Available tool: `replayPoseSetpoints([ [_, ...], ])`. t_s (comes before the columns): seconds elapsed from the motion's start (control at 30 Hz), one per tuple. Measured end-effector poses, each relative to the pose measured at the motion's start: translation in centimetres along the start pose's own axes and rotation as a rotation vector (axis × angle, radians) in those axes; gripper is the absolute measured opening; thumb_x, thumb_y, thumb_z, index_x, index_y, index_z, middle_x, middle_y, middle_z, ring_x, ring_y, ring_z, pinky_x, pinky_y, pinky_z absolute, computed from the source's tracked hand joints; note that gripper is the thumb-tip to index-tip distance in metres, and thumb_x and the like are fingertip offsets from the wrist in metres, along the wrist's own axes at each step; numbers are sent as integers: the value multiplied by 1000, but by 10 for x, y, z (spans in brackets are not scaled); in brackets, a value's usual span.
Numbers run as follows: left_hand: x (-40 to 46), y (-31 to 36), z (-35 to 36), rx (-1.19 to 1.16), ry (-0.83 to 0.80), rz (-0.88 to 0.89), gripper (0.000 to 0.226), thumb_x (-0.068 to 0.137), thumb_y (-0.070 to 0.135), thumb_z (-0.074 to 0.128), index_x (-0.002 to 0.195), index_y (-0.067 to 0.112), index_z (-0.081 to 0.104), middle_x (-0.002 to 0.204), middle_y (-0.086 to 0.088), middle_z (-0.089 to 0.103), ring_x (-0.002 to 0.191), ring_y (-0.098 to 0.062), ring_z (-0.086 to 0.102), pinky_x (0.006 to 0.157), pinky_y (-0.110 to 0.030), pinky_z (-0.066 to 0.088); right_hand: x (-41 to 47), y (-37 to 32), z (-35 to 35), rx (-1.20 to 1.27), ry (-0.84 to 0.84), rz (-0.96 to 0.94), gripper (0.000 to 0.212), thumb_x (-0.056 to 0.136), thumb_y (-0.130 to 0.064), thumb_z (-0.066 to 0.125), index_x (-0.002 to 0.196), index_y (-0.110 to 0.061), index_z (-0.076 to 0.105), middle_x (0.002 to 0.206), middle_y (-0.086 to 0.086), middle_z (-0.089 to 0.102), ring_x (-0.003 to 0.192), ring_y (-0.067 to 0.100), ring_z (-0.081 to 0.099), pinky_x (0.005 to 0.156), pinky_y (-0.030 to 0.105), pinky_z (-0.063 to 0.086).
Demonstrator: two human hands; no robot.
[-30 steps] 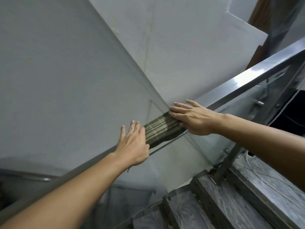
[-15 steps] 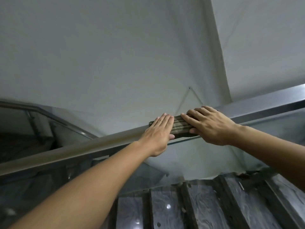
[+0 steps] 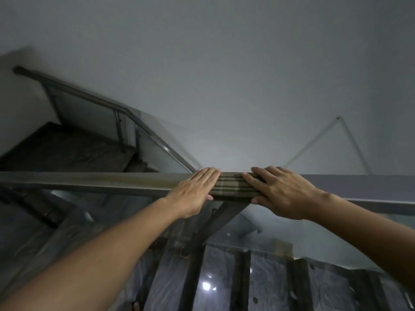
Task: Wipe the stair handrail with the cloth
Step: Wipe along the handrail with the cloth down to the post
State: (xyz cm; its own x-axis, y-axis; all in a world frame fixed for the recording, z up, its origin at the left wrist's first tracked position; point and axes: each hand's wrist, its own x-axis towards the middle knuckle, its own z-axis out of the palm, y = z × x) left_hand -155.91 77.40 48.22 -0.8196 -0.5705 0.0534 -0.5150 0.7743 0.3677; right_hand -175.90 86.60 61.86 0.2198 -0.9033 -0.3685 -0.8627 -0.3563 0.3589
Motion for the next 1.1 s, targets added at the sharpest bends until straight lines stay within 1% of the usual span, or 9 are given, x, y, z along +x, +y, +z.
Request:
replayPoseSetpoints([
  [0.1, -14, -35, 6, 7, -8, -40, 69, 98, 24, 40, 150, 10, -4, 161, -10, 0, 149, -19, 0, 121, -31, -3, 29, -22, 7, 2, 11, 12, 73, 90, -60, 16, 149, -19, 10, 147, 12, 35, 126, 29, 40, 107, 43, 36],
  [0.2, -28, -66, 11, 10, -13, -78, 71, 96, 21, 45, 150, 7, 1, 161, -13, 7, 149, -22, 6, 121, -31, 1, 60, -46, 15, -24, 28, -18, 69, 94, -55, 26, 149, -15, 11, 139, 16, 40, 119, 32, 43, 101, 45, 41],
  [0.3, -40, -93, 17, 11, -8, -129, 73, 92, 16, 51, 149, 6, 7, 158, -15, 15, 147, -25, 15, 122, -33, 6, 89, -71, 18, -56, 40, -44, 68, 95, -52, 29, 149, -14, 11, 134, 21, 42, 112, 35, 45, 95, 47, 43],
  [0.43, -54, -126, 24, -24, -7, -190, 76, 84, 11, 61, 146, 9, 16, 152, -12, 27, 140, -30, 29, 118, -40, 22, 123, -98, 21, -73, 64, -54, 67, 95, -50, 29, 148, -13, 12, 132, 23, 44, 110, 37, 46, 92, 47, 42],
  [0.5, -61, -140, 28, -34, -11, -216, 76, 84, 9, 61, 146, 9, 17, 151, -13, 28, 139, -31, 30, 116, -41, 25, 138, -111, 24, -74, 72, -62, 65, 95, -50, 28, 147, -13, 12, 130, 24, 45, 108, 38, 46, 90, 47, 43],
  [0.67, -80, -175, 35, -29, -18, -255, 75, 83, 5, 62, 145, 6, 19, 149, -15, 30, 137, -31, 32, 116, -43, 25, 176, -144, 28, -114, 82, -62, 65, 95, -50, 28, 146, -11, 14, 124, 25, 50, 105, 38, 50, 87, 47, 46],
  [0.77, -92, -198, 39, -23, -39, -297, 74, 84, 3, 61, 145, 6, 19, 151, -16, 28, 139, -29, 30, 116, -36, 23, 199, -168, 27, -111, 78, -64, 66, 95, -48, 30, 146, -10, 12, 126, 25, 49, 108, 38, 50, 89, 46, 45],
  [0.9, -106, -236, 47, -17, -57, -349, 76, 86, 3, 58, 148, 6, 13, 156, -15, 19, 143, -27, 22, 115, -31, 19, 237, -203, 28, -118, 59, -59, 62, 96, -39, 33, 146, -8, 12, 127, 27, 48, 109, 40, 49, 90, 47, 45],
  [1.1, -134, -310, 67, -43, -54, -358, 77, 88, 5, 57, 149, 9, 10, 157, -13, 16, 144, -26, 22, 118, -35, 20, 299, -255, 32, -84, 54, -38, 60, 95, -38, 36, 144, -8, 16, 124, 28, 49, 106, 42, 50, 90, 50, 45],
])
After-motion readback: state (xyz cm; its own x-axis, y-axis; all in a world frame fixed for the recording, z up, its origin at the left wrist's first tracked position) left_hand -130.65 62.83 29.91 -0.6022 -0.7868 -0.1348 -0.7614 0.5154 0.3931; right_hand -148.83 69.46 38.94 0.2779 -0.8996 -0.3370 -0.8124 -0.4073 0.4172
